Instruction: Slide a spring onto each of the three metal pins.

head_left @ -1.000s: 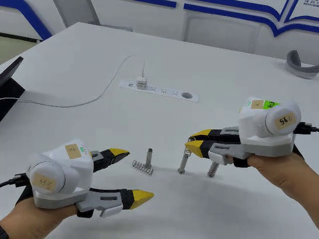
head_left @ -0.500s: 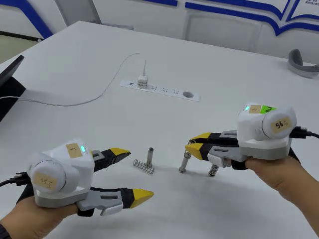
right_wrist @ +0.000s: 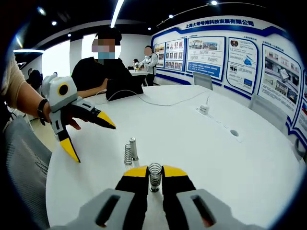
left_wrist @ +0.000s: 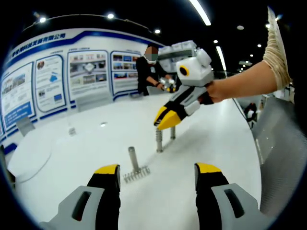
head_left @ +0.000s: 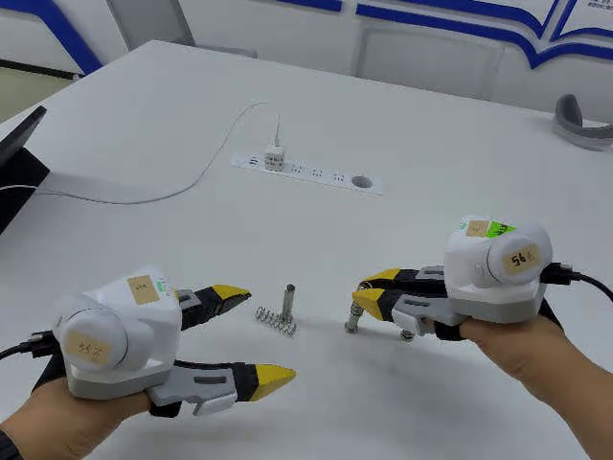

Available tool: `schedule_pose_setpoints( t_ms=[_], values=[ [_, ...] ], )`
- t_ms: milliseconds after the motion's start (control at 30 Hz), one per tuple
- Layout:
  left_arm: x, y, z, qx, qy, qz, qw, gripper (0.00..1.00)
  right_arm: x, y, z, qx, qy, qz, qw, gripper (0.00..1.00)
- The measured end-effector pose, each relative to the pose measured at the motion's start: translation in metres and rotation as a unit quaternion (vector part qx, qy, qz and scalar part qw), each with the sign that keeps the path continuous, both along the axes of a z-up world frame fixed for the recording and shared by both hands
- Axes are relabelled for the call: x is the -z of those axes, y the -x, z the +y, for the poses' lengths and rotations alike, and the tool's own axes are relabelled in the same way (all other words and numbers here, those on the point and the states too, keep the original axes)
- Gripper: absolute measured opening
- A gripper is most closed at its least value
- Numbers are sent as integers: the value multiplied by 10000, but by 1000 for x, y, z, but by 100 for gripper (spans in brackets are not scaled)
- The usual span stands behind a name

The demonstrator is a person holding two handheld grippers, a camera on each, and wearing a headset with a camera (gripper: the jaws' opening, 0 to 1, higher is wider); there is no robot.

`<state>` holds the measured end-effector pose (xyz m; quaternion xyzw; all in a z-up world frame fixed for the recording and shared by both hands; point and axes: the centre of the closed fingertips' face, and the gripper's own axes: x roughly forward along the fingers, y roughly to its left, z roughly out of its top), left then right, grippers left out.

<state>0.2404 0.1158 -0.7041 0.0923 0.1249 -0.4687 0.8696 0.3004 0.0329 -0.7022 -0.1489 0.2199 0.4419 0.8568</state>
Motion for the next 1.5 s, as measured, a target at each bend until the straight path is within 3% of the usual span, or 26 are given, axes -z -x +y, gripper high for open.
schedule_pose_setpoints(
  t_ms=[500, 1067, 1300, 1500],
  values=[
    [0, 0, 0, 3, -3, -6, 10000, 63, 18, 1, -1, 94, 126, 36, 9999, 12],
    [0, 0, -1, 7, 0, 1, 10000, 63, 25, 2, -3, 107, 267, 44, 9996, 15],
    [0, 1, 0, 3, -21, 4, 10000, 63, 17, 5, -8, 135, 304, -71, 9994, 18],
    [0, 0, 1, -12, -27, -12, 10000, 64, -5, 11, -2, 93, 161, -322, 9993, 20]
  ],
)
